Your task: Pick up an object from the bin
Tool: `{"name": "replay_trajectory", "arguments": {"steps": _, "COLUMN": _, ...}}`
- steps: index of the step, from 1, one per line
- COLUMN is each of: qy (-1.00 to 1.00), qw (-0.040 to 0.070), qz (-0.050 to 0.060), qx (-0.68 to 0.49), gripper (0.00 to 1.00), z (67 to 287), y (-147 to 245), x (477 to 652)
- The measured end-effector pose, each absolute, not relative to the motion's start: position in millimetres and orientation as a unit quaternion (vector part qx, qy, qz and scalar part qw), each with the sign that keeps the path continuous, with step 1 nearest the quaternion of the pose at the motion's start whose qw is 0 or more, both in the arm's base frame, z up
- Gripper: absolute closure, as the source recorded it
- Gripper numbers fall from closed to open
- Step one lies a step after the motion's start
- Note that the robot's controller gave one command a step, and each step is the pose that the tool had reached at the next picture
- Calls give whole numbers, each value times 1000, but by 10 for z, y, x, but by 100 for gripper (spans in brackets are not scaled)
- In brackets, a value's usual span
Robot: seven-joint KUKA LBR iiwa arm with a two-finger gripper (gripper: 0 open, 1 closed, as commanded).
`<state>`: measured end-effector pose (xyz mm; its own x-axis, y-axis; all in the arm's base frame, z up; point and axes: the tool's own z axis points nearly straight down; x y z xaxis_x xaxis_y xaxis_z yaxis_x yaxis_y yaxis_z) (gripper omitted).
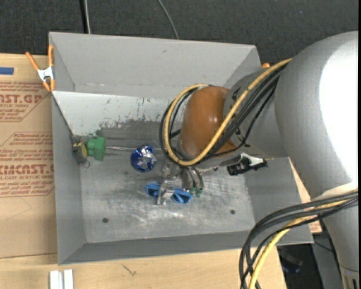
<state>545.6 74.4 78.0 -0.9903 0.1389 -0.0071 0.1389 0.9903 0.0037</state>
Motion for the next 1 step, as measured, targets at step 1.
{"name": "replay_trajectory", "arguments": {"steps": 1, "qy": 995, "qw": 4, "qz": 1, "qx": 103, "gripper": 100, "z": 1964, "y": 742, "x": 5349}}
